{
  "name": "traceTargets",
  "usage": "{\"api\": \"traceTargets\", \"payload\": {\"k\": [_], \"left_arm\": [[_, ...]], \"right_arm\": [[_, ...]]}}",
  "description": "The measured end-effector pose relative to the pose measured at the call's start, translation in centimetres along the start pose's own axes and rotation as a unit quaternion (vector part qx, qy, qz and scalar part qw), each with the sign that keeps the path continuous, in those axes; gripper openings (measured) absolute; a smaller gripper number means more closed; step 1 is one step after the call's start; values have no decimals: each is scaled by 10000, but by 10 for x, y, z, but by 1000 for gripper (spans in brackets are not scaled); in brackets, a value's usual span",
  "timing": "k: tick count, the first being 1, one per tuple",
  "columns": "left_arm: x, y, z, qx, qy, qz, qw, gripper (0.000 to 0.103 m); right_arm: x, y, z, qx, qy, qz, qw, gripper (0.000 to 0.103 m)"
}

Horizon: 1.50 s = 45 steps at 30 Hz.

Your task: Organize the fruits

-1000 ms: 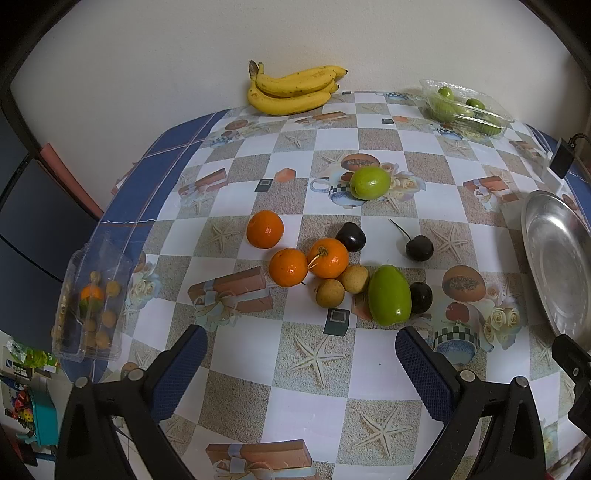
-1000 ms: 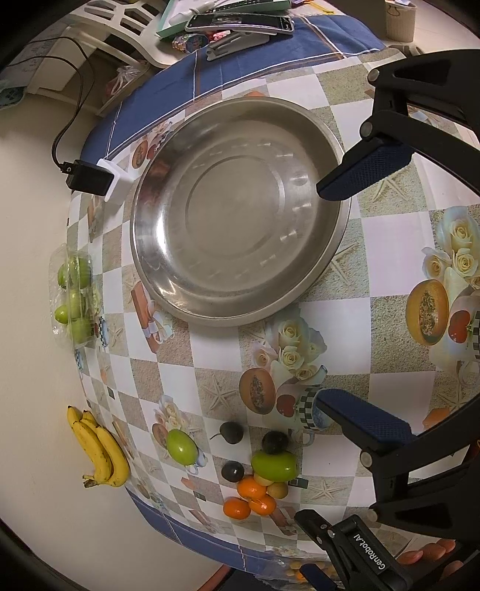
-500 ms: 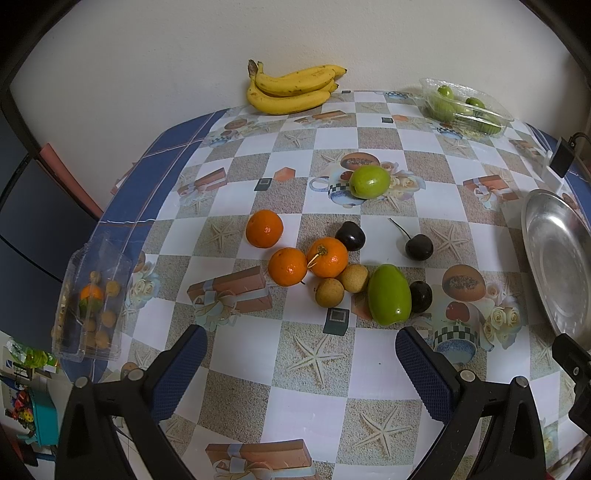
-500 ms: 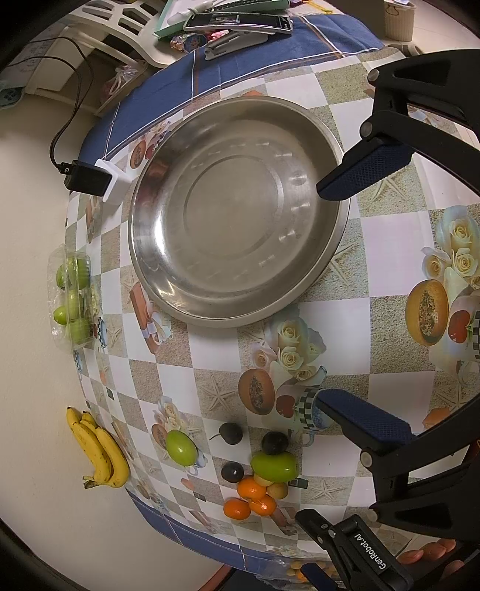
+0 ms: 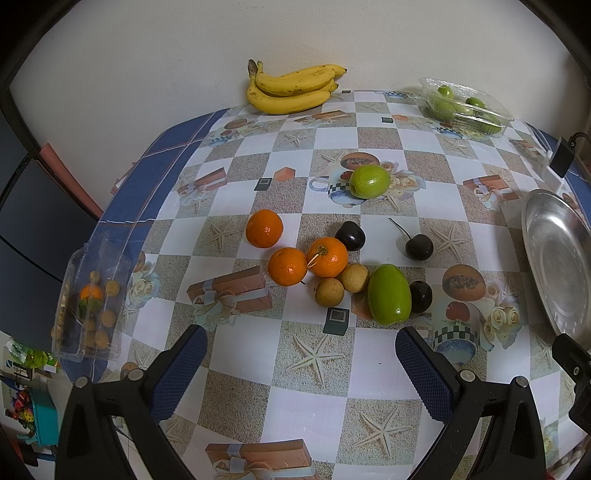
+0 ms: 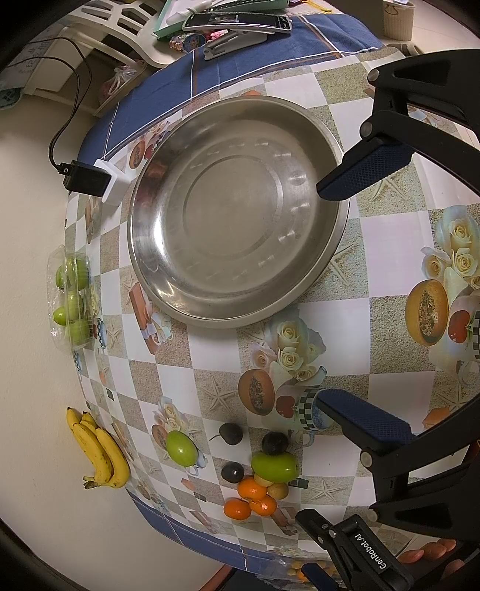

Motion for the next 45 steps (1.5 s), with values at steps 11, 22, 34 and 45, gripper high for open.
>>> {"api": "traceTargets", "payload": {"k": [11,22,34,45], "left_arm": [[0,0,0,8,2,-9,10000,103],[7,8,-3,160,-412,-16,9990,103],[12,62,-3,490,-848,-305,9947,103],[-16,85,11,931,-887,-368,9910,103]], "right_arm": [[-1,-1,2,40,-3,11,10000,102],[12,10,11,200,144,-283,9993,102],[19,60,24,80,796,-486,9956,102],[-3,89,33,-73,1091,-340,9934,102]]}}
Point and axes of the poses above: each gripper's, at about its wrist camera, not at the fingertips, and x roughly against the way its jaws point, z to its left, y to its top, the point moved 2 cm from there along -x, roughly the way its jaws point, and after that the axes turned 7 degrees about x, right-handed, at the moved point
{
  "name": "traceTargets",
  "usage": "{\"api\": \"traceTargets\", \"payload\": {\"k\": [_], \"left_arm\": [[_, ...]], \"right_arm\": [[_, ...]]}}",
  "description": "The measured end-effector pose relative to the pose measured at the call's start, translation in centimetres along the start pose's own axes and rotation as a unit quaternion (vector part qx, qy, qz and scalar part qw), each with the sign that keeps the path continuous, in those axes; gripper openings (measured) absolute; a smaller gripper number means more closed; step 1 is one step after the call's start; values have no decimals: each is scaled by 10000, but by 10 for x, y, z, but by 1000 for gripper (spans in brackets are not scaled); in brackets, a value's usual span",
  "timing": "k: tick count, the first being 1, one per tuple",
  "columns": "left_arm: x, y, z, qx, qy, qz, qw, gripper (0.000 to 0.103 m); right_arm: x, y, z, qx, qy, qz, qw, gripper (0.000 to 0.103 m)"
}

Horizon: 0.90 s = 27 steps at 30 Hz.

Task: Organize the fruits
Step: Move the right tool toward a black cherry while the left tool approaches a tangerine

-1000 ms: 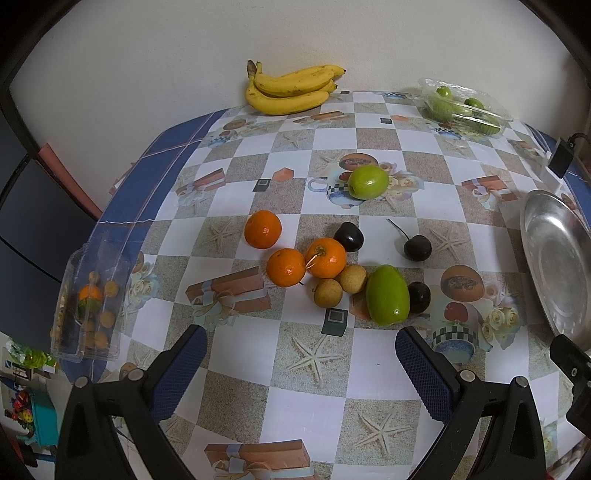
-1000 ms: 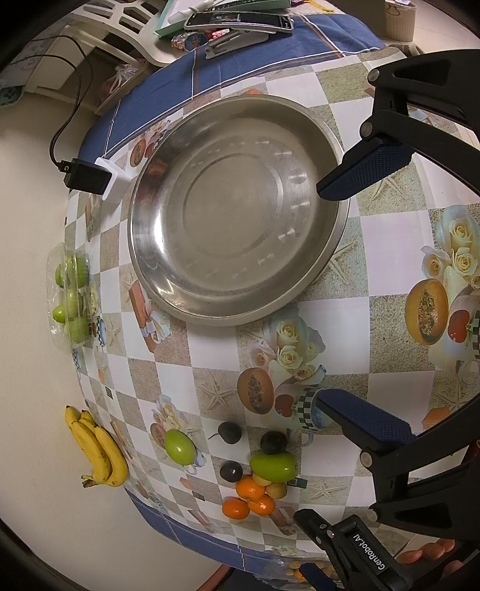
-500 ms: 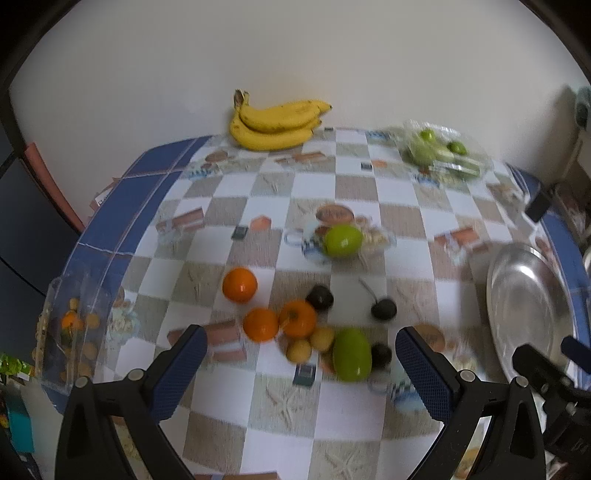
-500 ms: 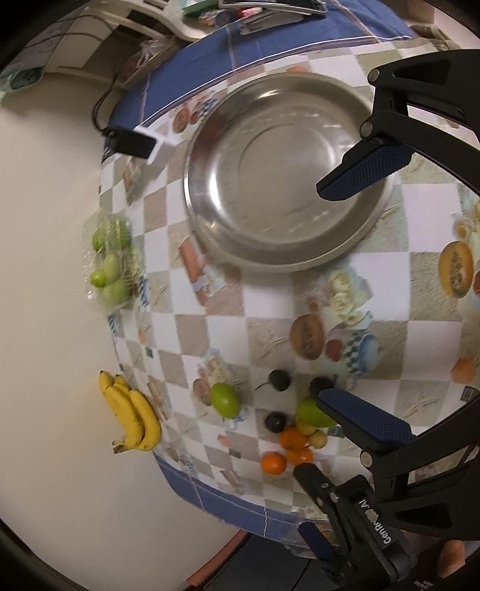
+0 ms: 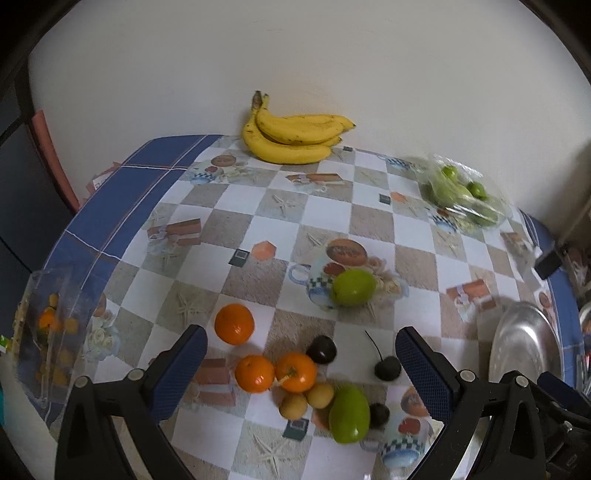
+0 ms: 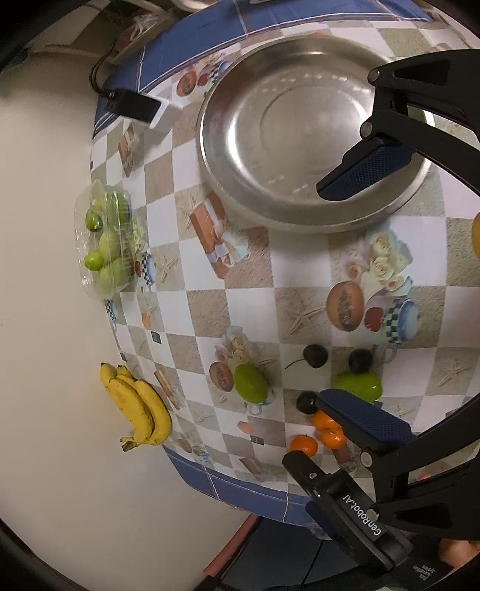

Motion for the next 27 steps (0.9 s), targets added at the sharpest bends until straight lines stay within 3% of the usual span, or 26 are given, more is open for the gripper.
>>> {"api": "traceTargets", "payload": {"k": [5,15,20,27], "left_arm": [[-1,4,22,210,108,-99,9997,103],[-11,2,51,390,350,133,9985,103],[-23,1,67,590,463,431,9963,103],[-40,-7,77,978,338,820,9912,103]], "right_arm": [[-15,4,11,131,64,3,9999,102],[-47,-5,40,457,334,373,9977,102],[-58,-5,50,525,533,511,9959,102],[-60,7,60,738,423,286,9960,102]]}}
Point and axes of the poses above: each gripper's, at about its wrist camera, not at the fingertips, and x roughly against the way its jaws point, z to its left, y to its top, the point moved 2 cm from there along -x, roughly the way its jaws point, and after that the axes turned 7 degrees about x, right-handed, at the moved point
